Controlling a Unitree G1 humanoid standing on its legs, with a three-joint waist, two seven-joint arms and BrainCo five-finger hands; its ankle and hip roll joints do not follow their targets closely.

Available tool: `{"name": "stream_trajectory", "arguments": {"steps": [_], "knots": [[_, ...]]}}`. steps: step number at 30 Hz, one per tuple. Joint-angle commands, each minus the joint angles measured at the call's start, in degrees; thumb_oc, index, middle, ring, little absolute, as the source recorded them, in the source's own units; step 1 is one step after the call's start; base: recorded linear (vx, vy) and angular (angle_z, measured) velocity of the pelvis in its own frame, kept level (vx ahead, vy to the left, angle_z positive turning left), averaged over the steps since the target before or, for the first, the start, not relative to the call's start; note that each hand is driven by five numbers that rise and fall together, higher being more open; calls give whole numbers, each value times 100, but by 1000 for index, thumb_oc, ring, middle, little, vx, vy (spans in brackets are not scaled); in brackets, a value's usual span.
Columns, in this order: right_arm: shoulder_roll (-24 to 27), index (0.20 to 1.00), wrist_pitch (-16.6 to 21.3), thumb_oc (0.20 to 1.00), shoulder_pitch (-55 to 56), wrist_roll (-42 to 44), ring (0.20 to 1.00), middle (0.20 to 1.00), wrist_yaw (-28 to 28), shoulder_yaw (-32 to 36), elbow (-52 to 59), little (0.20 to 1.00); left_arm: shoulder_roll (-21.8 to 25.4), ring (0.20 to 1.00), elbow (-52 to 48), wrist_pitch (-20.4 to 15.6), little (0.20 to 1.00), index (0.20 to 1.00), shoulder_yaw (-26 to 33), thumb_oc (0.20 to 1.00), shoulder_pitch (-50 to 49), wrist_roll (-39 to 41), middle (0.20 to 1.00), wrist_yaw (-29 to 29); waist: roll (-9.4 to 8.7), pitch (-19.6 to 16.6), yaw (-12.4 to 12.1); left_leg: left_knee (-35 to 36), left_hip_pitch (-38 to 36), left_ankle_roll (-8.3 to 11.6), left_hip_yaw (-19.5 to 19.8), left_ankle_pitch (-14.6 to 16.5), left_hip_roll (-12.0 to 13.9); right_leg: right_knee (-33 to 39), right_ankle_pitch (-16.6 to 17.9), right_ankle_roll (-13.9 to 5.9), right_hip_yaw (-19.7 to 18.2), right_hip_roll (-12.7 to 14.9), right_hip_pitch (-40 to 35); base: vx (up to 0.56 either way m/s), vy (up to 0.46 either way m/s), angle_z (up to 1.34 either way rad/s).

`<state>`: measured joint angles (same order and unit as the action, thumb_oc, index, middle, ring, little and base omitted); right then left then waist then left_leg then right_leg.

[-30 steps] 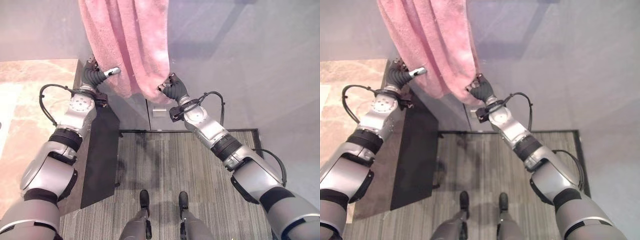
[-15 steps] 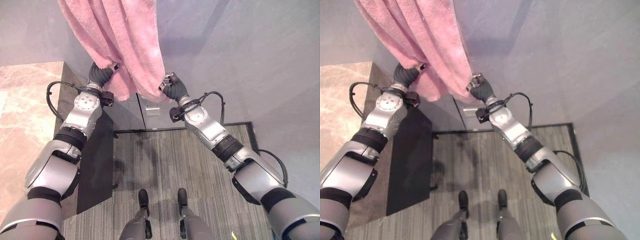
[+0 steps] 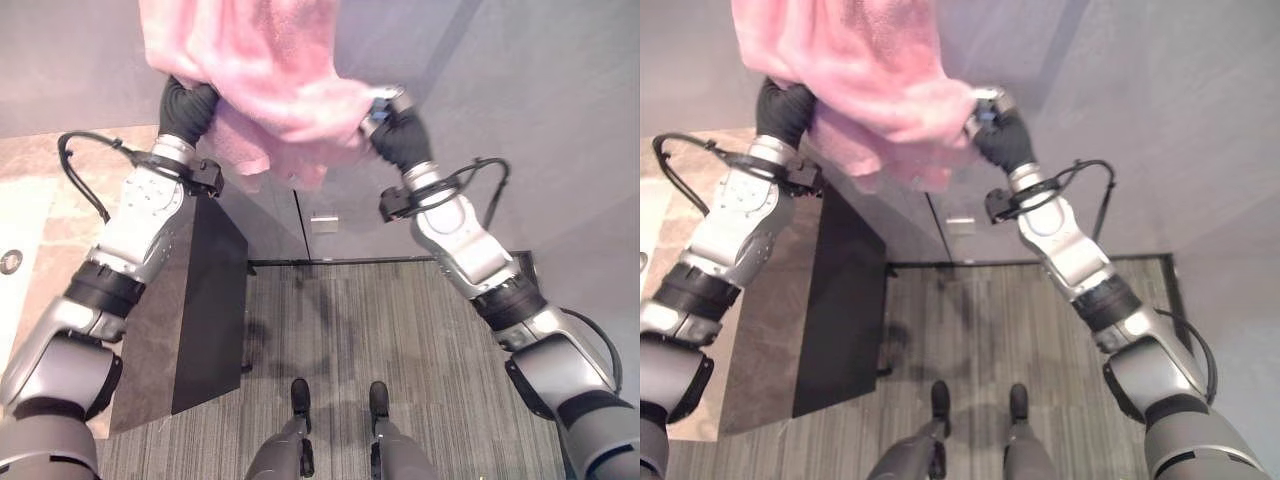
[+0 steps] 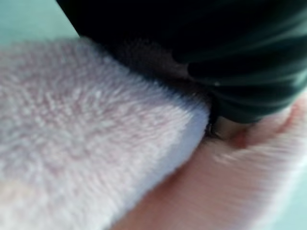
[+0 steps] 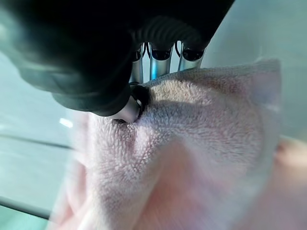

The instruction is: Put brush and paste in cup on sink, flatten towel.

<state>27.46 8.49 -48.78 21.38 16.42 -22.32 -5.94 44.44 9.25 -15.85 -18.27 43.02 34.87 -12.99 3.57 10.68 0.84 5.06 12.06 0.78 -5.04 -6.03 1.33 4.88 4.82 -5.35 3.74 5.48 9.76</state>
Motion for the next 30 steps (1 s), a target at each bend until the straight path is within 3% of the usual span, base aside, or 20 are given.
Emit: {"name": "stream_trajectory", "arguments": {"steps": [1, 5, 8, 12, 19, 30], "knots": [[-348, 200, 550, 200, 410, -195, 200, 200, 33, 344, 493, 200, -118, 200, -508, -446, 200, 200, 482, 200, -435, -274, 200, -150, -262, -300, 10, -6, 98, 447, 94, 90, 122, -202, 115, -637, 77, 991, -112, 0, 0, 0], [-669, 200, 422, 200, 942, -49, 200, 200, -121, 127, 58, 200, -654, 200, -376, -245, 200, 200, 236, 200, -932, -325, 200, 81, -261, -264, 3, -6, 109, 456, 97, 60, 134, -212, 103, -602, 81, 967, -108, -33, -19, 2], [-1062, 200, 213, 200, 1108, 316, 200, 200, -181, -204, -904, 200, -1209, 200, 853, 146, 200, 200, -258, 200, -994, -307, 200, 187, -245, -231, 15, -6, 73, 471, 94, 38, 165, -204, 86, -578, 99, 948, -166, -52, -31, 1], [-1377, 200, 89, 200, 882, 509, 200, 200, -23, -362, -1616, 200, -1385, 200, 1938, 463, 200, 200, -632, 200, -503, -903, 200, -17, -188, -263, 14, -6, 105, 506, 105, -19, 207, -190, 107, -548, 116, 901, -169, -43, -27, 2], [-1289, 200, 301, 200, 524, 512, 200, 200, 129, -184, -776, 200, -1346, 200, 607, 104, 200, 200, -298, 200, -434, -203, 200, -99, -183, -421, -9, -6, 49, 542, 137, -35, 255, -107, 87, -508, 153, 861, -285, -6, -22, 8], [-1239, 200, 651, 200, 435, 407, 200, 200, 202, -23, 385, 200, -1314, 200, -478, -291, 200, 200, 11, 200, 47, -298, 200, -390, -160, -546, 90, -6, -53, 575, 42, -7, 297, -39, 70, -494, 47, 853, -347, 3, -5, -1]]}}
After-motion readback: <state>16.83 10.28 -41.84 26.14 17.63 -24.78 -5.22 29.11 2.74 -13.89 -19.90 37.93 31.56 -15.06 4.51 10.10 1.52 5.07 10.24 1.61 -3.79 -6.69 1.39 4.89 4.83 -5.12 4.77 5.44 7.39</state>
